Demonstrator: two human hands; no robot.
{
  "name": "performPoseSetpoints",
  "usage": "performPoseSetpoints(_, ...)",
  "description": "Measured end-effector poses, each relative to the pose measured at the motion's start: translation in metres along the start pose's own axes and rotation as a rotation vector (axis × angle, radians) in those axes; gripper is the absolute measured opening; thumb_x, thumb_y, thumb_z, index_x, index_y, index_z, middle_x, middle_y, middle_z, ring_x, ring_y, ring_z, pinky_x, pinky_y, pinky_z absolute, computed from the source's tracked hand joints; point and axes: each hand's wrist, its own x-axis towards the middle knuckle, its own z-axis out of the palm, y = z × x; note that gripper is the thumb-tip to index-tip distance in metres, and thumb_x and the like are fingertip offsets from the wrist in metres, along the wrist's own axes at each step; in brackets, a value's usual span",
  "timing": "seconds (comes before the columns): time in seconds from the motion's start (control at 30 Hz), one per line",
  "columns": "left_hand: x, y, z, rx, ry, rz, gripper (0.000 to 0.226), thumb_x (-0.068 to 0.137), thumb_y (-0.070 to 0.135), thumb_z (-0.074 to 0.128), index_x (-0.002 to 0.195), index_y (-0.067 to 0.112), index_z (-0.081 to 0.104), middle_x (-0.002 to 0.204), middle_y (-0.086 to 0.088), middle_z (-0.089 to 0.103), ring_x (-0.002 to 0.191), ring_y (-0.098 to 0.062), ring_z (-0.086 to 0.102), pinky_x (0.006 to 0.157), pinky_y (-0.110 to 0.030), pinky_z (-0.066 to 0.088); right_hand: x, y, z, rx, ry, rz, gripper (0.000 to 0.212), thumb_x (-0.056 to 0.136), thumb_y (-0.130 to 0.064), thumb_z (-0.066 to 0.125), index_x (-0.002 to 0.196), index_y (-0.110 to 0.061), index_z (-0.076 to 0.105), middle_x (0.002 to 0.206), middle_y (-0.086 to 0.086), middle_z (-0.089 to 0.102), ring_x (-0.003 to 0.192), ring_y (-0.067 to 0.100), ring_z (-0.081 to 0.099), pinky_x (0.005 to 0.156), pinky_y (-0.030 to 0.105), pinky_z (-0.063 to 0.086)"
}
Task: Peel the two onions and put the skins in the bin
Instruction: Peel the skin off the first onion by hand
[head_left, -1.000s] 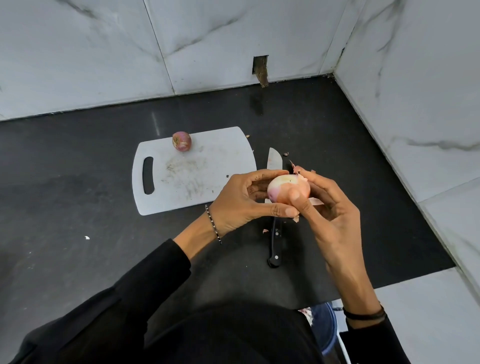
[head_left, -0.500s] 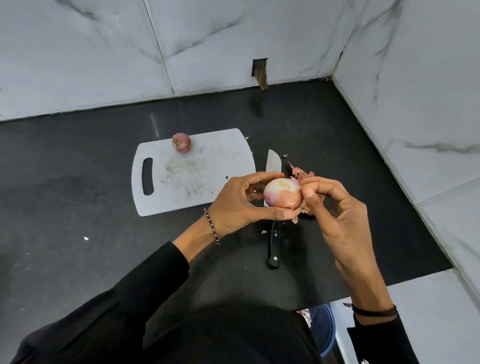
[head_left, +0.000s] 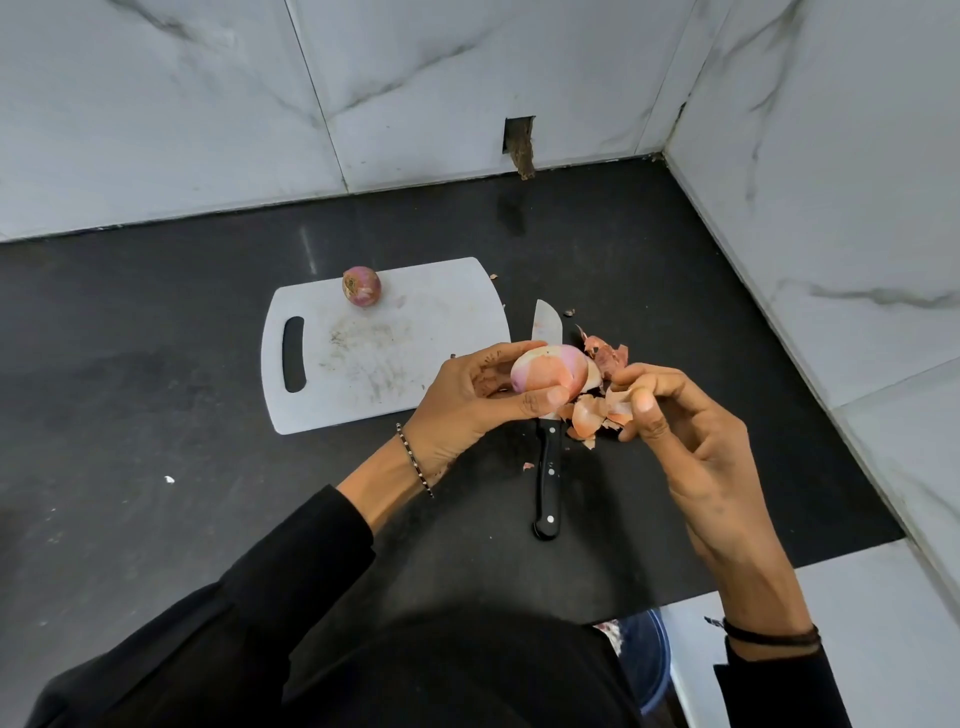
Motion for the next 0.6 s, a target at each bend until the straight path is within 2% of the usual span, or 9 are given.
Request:
performPoseSetpoints(0.1,-0.002,0.002,0.000,-0.102,-0.018,-0.036,0.045,0.073,0.013,0.078,0.116,0.022,0.068,0.111,0.005,0.073,0.108,-0.013,0.068,0.087,-0.022,0.053,0.003,0.006,-0.002,-0.053,0.073,0.051,0.016,0.103,-0.014,0.055,0.103,-0.002,0.065,0.104,0.003,0.074,0.090,0.012,0.067,0.072,0.024,0.053)
performPoseSetpoints(0.23,-0.004,0.005,0.001,-0.188,-0.089,-0.069,0.054,0.070,0.014,0.076,0.123,0.015,0.064,0.117,0.000,0.071,0.111,-0.016,0.066,0.089,-0.026,0.053,0.010,0.020,-0.007,-0.360,0.167,0.124,0.018,0.105,-0.028,0.055,0.112,-0.023,0.071,0.101,-0.005,0.074,0.093,0.011,0.068,0.070,0.024,0.053)
performPoseSetpoints(0.3,-0.005,0.006,0.000,-0.197,-0.124,-0.072,0.056,0.069,0.010,0.075,0.124,0.015,0.063,0.115,0.004,0.071,0.110,-0.014,0.066,0.087,-0.025,0.054,0.013,0.023,-0.008,-0.535,0.205,0.067,0.016,0.103,-0.029,0.057,0.109,-0.027,0.072,0.101,-0.010,0.072,0.092,0.006,0.066,0.075,0.024,0.055)
performPoseSetpoints(0.37,-0.006,0.007,0.000,-0.199,-0.151,-0.058,0.058,0.068,0.005,0.075,0.124,0.015,0.062,0.114,0.007,0.071,0.110,-0.012,0.066,0.087,-0.025,0.053,0.014,0.019,-0.007,-0.644,0.251,-0.023,0.011,0.097,-0.026,0.067,0.105,-0.027,0.073,0.098,-0.012,0.071,0.091,0.004,0.066,0.079,0.025,0.056)
performPoseSetpoints(0.5,-0.008,0.006,-0.001,-0.198,-0.191,-0.022,0.061,0.069,-0.001,0.074,0.125,0.015,0.060,0.117,0.010,0.070,0.114,-0.011,0.064,0.090,-0.026,0.052,0.014,0.009,-0.006,-0.566,0.269,-0.074,0.008,0.089,-0.023,0.079,0.095,-0.022,0.073,0.087,-0.011,0.071,0.080,0.009,0.068,0.069,0.021,0.055)
performPoseSetpoints(0.6,-0.009,0.006,-0.002,-0.202,-0.223,-0.005,0.057,0.074,-0.007,0.073,0.124,0.017,0.060,0.119,0.010,0.069,0.115,-0.012,0.063,0.090,-0.026,0.052,0.013,0.001,-0.006,-0.632,0.207,-0.172,0.013,0.091,-0.013,0.076,0.100,-0.022,0.072,0.099,-0.007,0.069,0.088,0.011,0.068,0.072,0.020,0.055)
